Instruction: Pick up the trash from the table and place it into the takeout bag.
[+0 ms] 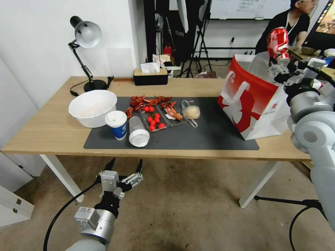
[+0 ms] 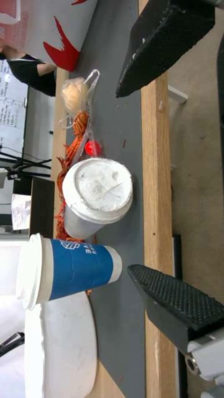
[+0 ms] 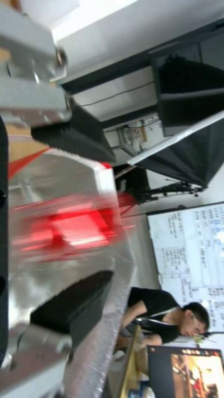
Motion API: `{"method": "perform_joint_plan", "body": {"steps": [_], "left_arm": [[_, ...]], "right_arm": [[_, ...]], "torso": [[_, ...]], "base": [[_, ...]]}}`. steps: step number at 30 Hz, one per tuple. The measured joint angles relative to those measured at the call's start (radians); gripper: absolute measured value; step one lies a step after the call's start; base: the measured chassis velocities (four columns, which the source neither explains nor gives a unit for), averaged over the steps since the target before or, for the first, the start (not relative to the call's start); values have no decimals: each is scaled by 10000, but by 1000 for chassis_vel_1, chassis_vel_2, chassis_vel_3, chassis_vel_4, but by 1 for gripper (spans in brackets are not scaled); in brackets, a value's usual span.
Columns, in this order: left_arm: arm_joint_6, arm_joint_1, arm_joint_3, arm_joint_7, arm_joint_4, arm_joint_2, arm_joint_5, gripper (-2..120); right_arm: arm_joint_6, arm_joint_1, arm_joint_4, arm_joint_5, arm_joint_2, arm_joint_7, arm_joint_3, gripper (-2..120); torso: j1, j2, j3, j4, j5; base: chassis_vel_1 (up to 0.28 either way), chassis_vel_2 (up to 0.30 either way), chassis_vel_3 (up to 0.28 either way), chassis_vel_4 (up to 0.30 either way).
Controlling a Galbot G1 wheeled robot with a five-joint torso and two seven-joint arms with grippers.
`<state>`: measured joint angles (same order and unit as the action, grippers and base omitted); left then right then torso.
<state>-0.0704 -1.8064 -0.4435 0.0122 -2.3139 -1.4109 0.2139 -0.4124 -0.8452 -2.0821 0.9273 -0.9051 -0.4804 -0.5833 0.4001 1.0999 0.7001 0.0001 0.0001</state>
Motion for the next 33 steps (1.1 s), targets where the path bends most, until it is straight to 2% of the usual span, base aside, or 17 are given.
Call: {"method": "perform_joint_plan", "body": {"steps": [1, 4, 5, 7, 8, 16, 19, 20, 23, 24, 25, 28, 31, 33], "left_arm": [[0, -5, -1, 0, -12, -5, 0, 100], [0, -9, -1, 0, -16, -7, 0, 100], [0, -10, -2, 0, -20, -9, -2, 100], [0, -10, -2, 0, -21, -10, -3, 100], [0, -11, -2, 0, -22, -11, -7, 100], [0, -16, 0, 2, -22, -15, -44, 100], [-7, -17, -5, 0, -39, -16, -64, 100], [-7, -17, -5, 0, -39, -16, -64, 100], [-11, -28, -24, -4, -43, 2, -83, 100], [-11, -28, -24, -4, -43, 2, -83, 100], [-11, -29, -29, -6, -43, 13, -83, 100], [-10, -27, -29, -7, -35, 28, -79, 100], [-7, 25, -33, -12, 42, 90, -26, 100], [-5, 35, -32, -14, 61, 95, -23, 100]], "right_arm": [[-125, 25, 40, 100, 16, -5, 8, 77], [-207, 26, 65, 149, 21, 19, 11, 82], [-277, 26, 77, 197, 13, 35, 16, 90], [-309, 26, 82, 217, 5, 41, 20, 92], [-392, 22, 109, 238, -38, 71, 42, 99], [-241, -59, 122, 50, -143, 482, 136, 100], [157, -600, -284, -136, -181, 1488, 145, 100], [157, -600, -284, -136, -181, 1488, 145, 100], [934, -1697, -722, -1568, -500, 3359, 219, 100], [934, -1697, -722, -1568, -500, 3359, 219, 100], [1284, -2169, -827, -2242, -660, 3809, 255, 100], [1741, -2937, -916, -2943, -913, 4046, 308, 100], [2713, -4564, -914, -4086, -1629, 4345, 352, 100], [2880, -4781, -913, -4229, -1753, 4356, 358, 100]], "torso": [[0, 0, 0, 0, 0], [0, 0, 0, -2, 0], [0, 1, 0, -3, 0], [0, 0, 0, -3, -1], [-1, 0, 0, -2, 0], [0, 0, 0, -1, -2], [0, 1, -1, -1, -4], [0, 1, -1, -1, -4], [-1, 1, -1, 0, -4], [-1, 1, -1, 0, -4], [-1, 1, -1, 0, -2], [-1, 0, -1, 0, -1], [-2, 1, -1, -3, -1], [-2, 1, -2, -2, -1]], "base": [[0, 0, 0, 0], [0, 0, 0, 0], [0, 0, 0, 0], [0, 0, 0, 0], [0, 0, 0, 0], [0, 0, 0, 0], [0, 0, 0, 0], [0, 0, 0, 0], [0, 0, 0, 0], [0, 0, 0, 0], [0, 0, 0, 0], [0, 0, 0, 0], [0, 0, 0, 0], [0, 0, 0, 0]]}}
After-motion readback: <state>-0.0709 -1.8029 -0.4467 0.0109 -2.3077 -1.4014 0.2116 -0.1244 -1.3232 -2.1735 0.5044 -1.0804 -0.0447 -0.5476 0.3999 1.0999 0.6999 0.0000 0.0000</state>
